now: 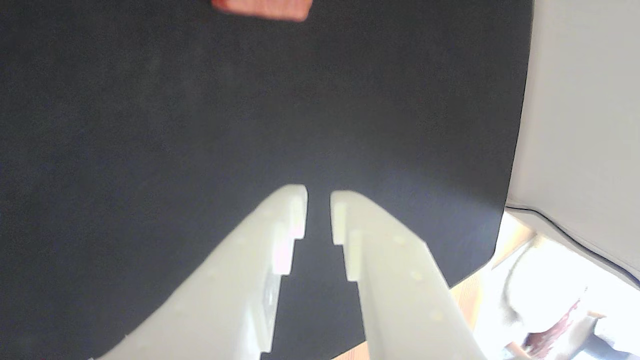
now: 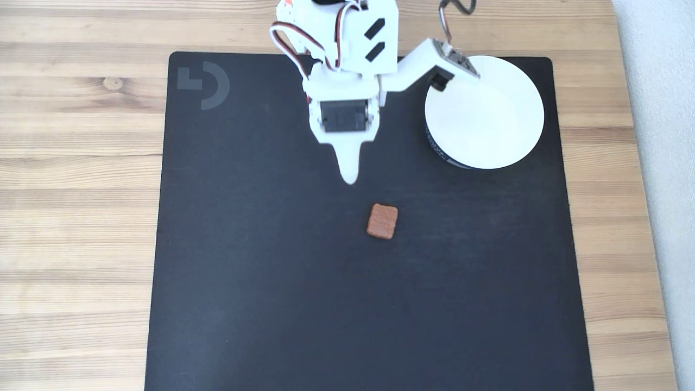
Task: Pick up the toy and place it on the plate
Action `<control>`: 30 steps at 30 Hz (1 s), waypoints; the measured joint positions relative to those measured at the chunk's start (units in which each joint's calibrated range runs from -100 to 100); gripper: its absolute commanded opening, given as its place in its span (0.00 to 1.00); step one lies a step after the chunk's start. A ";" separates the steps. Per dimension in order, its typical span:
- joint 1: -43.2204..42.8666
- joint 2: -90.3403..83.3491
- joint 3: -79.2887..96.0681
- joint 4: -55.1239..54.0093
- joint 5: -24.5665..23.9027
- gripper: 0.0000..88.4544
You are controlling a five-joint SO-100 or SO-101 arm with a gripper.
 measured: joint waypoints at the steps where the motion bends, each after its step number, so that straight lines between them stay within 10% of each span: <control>1: -0.50 2.08 -1.98 0.00 0.21 0.03; 30: -9.16 42.13 -32.40 0.00 -2.27 0.03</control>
